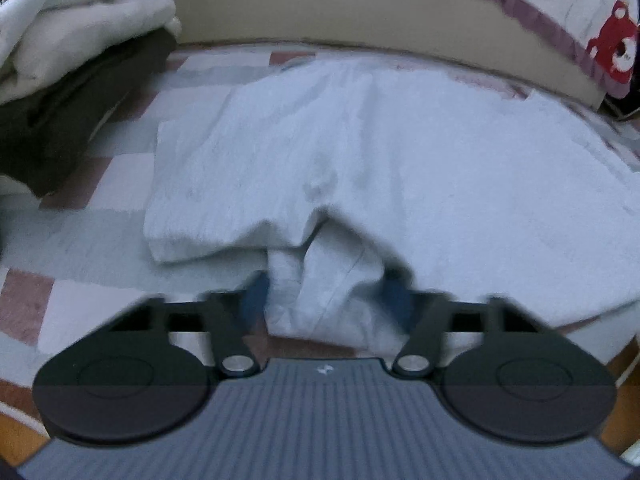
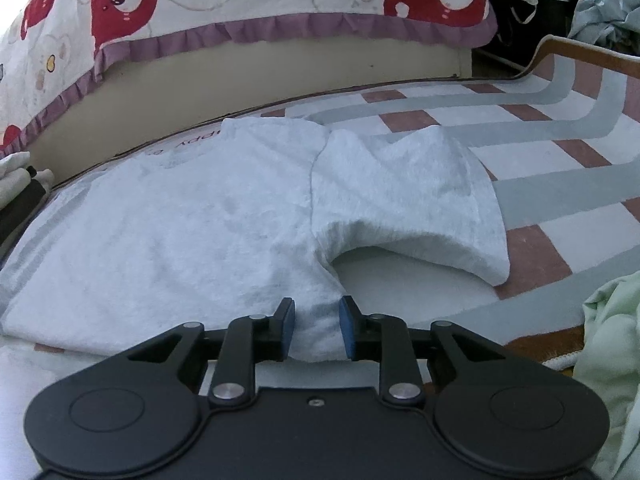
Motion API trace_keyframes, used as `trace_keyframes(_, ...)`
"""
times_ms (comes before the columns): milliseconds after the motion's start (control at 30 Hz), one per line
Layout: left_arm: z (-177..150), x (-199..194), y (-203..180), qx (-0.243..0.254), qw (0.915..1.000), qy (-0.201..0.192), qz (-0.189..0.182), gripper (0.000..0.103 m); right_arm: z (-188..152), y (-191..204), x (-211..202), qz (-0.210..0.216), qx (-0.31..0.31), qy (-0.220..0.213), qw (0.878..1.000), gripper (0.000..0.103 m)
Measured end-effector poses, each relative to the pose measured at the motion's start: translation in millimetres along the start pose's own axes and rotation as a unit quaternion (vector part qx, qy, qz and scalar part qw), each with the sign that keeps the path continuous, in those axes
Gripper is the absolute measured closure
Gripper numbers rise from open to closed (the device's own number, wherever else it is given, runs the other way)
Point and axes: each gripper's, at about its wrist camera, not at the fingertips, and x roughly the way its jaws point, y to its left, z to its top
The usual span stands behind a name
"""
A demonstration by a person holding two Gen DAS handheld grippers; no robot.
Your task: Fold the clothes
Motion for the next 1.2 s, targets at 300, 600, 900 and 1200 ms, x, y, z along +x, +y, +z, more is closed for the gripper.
trace_keyframes(300, -1, -25, 22, -0.062, 0.9897, 0.002, 0.129, 0.103, -7, 3, -2, -0.025, -0.016, -0.017, 0.999, 0.098)
trace_keyframes(600, -4, -39, 60, -0.189, 0.9811, 0.013, 0.040, 0.096, 8, 23, -11, -0.121, -0.090, -0.014, 0.989, 0.102)
trace_keyframes(900, 3, -5, 65, -0.264, 0.9636, 0.026, -0.032, 0.048, 9, -33, -12, -0.084, 0.084, 0.016, 0.993, 0.085)
trace_keyframes(1200, 18, 22, 93, -0.378, 0.9216, 0.010, -0.087, 0.042, -6, -83, -8, 0.044, 0.338, -0.003, 0.940, 0.046)
